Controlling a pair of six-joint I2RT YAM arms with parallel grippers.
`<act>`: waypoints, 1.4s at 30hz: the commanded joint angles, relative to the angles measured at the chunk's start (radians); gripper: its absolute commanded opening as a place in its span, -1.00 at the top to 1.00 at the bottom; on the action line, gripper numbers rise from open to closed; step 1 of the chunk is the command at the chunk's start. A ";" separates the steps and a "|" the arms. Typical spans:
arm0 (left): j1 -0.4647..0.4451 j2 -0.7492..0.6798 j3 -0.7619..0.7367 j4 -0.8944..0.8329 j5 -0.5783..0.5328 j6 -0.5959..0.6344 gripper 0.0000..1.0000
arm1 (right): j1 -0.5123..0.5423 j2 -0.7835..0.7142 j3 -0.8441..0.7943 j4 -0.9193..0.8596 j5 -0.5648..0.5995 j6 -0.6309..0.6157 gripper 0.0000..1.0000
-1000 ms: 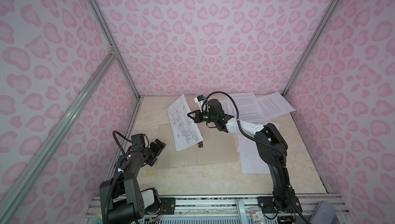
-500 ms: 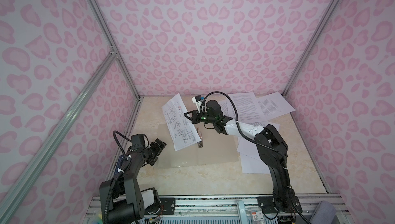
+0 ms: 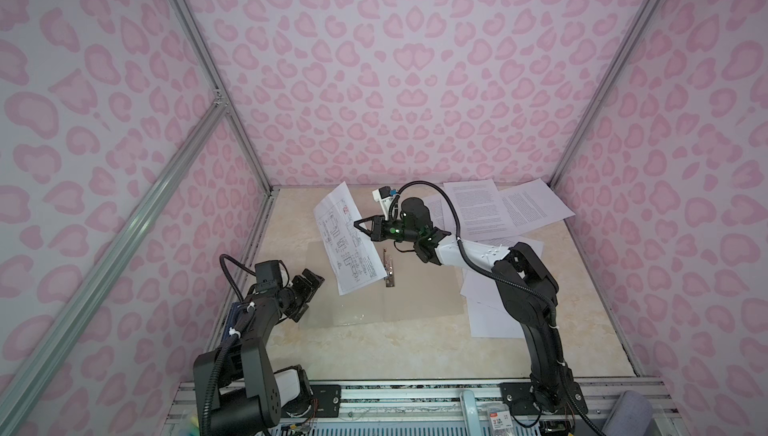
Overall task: Put the files into the folder
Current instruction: 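Carry the drawing sheet toward the folder clip while left gripper draws back, then lower the drawing sheet onto the open folder under the clip with right gripper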
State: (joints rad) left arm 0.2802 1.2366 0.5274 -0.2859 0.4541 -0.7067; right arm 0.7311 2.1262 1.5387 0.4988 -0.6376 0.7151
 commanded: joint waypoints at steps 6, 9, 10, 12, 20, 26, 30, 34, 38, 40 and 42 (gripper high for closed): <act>0.000 0.000 -0.005 0.024 0.018 -0.007 -0.96 | 0.005 -0.023 0.023 -0.050 0.041 -0.089 1.00; 0.001 0.003 -0.005 0.027 0.023 -0.007 -0.96 | 0.004 -0.011 0.043 -0.065 0.044 -0.101 1.00; 0.001 0.003 -0.004 0.027 0.023 -0.008 -0.96 | 0.004 -0.008 0.050 -0.068 0.044 -0.102 1.00; 0.001 0.008 -0.003 0.027 0.026 -0.008 -0.96 | 0.007 0.001 0.064 -0.077 0.042 -0.107 1.00; 0.001 0.017 -0.004 0.036 0.031 -0.013 -0.96 | 0.035 0.013 0.058 -0.019 0.016 -0.053 1.00; 0.001 0.021 -0.005 0.042 0.042 -0.017 -0.96 | 0.044 0.032 0.038 0.055 -0.006 0.017 1.00; 0.001 0.016 -0.005 0.042 0.044 -0.017 -0.97 | 0.047 0.043 0.021 0.101 -0.017 0.056 1.00; 0.001 0.014 -0.006 0.042 0.047 -0.017 -0.96 | 0.048 0.044 0.003 0.148 -0.025 0.094 1.00; 0.001 0.013 -0.006 0.047 0.051 -0.020 -0.96 | 0.051 0.042 -0.010 0.187 -0.033 0.129 1.00; 0.001 0.011 -0.007 0.047 0.054 -0.022 -0.96 | 0.051 0.053 -0.012 0.216 -0.043 0.167 1.00; 0.001 0.010 -0.005 0.046 0.058 -0.023 -0.96 | 0.053 0.057 -0.027 0.248 -0.041 0.201 1.00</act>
State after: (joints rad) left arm 0.2802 1.2530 0.5236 -0.2592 0.4969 -0.7246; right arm 0.7834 2.1670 1.5276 0.6647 -0.6632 0.8558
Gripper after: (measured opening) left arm 0.981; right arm 0.048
